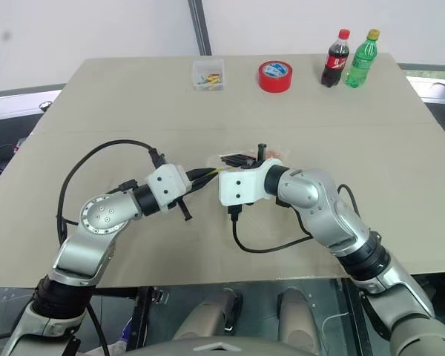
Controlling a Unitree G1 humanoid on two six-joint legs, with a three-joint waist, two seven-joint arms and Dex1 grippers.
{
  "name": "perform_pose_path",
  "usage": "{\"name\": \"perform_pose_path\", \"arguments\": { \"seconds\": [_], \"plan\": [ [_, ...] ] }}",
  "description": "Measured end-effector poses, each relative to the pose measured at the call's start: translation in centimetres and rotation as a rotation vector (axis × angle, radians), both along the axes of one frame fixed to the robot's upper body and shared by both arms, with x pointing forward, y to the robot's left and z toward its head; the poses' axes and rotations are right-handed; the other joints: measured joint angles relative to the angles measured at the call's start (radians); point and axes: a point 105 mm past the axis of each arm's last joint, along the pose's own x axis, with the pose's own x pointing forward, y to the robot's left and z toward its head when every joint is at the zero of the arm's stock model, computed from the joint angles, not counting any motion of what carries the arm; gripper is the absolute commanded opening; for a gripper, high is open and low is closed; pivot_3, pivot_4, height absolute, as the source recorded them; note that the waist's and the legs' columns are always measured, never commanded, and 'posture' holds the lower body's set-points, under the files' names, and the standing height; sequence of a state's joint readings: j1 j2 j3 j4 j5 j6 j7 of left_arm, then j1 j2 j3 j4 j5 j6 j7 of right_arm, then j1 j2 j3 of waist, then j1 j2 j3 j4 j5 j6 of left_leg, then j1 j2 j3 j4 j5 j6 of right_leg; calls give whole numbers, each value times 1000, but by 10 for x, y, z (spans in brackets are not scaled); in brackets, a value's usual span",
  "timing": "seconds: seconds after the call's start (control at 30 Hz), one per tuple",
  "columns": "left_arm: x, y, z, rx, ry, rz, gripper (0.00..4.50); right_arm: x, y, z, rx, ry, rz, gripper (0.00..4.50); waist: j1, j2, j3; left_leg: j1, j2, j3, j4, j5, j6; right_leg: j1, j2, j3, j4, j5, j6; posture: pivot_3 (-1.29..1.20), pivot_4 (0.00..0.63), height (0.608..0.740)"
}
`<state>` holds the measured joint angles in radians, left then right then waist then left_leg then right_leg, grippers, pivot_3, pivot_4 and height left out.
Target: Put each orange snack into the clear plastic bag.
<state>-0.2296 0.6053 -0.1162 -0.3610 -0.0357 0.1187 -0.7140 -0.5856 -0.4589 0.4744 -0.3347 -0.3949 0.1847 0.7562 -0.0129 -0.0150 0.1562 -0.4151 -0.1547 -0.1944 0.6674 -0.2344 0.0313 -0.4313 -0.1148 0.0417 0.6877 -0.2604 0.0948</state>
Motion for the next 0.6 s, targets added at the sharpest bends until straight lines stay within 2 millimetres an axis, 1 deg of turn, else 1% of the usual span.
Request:
{"name": "perform_pose_path", "arguments": {
  "seconds": [0.03,0.07,0.1,0.13,0.6],
  "plan": [
    [0,0,0,5,-5,0,0,0,0,0,0,-1,0,1249,0,0,0,0,0,0,0,0,0,0,0,0,0,0,0,0,150,710],
    [0,0,0,6,-8,0,0,0,0,0,0,-1,0,737,0,0,0,0,0,0,0,0,0,0,0,0,0,0,0,0,150,710],
    [0,0,1,9,-16,-1,0,0,1,0,-1,-1,0,481,0,0,0,0,0,0,0,0,0,0,0,0,0,0,0,0,150,710],
    [0,0,1,9,-22,-2,0,0,1,-1,-3,1,1,16,0,0,0,0,0,0,0,0,0,0,0,0,0,0,0,0,150,710],
    [0,1,3,17,-46,5,0,-1,1,-3,-19,-2,2,16,0,0,0,0,0,0,0,0,0,0,0,0,0,0,0,0,150,710]
  ]
}}
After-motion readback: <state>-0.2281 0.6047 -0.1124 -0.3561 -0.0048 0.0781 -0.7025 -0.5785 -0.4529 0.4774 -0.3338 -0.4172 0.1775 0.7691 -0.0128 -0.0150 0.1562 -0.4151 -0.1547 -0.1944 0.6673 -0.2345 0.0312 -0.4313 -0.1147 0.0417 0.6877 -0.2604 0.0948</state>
